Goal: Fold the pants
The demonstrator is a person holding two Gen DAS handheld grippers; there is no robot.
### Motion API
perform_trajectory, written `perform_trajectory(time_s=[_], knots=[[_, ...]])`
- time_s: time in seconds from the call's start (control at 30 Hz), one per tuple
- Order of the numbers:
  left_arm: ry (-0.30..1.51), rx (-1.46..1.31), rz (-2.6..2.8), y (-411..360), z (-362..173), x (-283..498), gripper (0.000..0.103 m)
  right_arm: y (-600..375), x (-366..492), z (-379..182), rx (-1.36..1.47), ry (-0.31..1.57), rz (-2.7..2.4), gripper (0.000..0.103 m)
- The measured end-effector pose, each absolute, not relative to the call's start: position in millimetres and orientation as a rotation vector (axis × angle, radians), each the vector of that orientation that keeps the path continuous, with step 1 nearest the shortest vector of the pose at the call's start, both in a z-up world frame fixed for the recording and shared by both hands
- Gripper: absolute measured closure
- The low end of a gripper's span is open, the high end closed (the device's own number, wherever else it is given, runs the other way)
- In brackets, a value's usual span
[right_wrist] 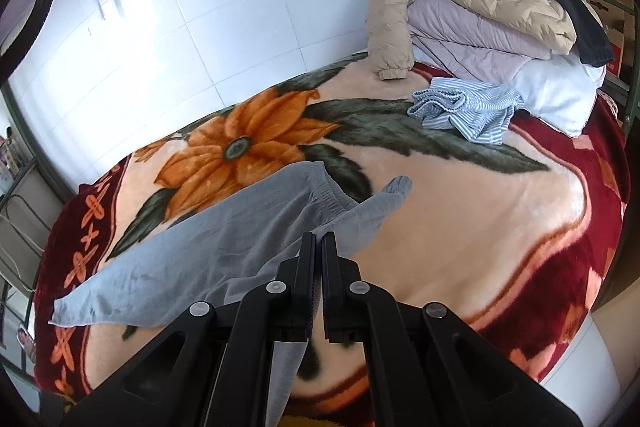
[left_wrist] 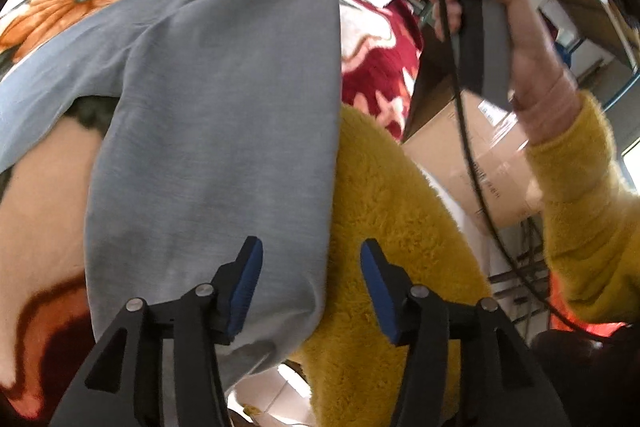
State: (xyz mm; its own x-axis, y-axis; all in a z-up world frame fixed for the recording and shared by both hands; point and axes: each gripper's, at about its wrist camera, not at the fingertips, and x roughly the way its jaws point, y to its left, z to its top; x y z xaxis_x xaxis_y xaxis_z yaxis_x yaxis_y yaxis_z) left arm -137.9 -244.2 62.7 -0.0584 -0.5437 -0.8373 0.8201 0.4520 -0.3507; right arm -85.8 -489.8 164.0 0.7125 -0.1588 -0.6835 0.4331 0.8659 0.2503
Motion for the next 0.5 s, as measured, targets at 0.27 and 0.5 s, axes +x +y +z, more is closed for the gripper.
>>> perform_trajectory(time_s=[0.27, 0.5], knots=[[1.286, 0.198, -1.028, -241, 33, -118, 0.097, -491, -86, 163, 0.411, 0.708, -0.332, 0.100], [1.161, 0.160, -1.060, -222, 69, -128, 0.099, -492, -90, 160, 0.416, 0.702, -0.347, 0.100]])
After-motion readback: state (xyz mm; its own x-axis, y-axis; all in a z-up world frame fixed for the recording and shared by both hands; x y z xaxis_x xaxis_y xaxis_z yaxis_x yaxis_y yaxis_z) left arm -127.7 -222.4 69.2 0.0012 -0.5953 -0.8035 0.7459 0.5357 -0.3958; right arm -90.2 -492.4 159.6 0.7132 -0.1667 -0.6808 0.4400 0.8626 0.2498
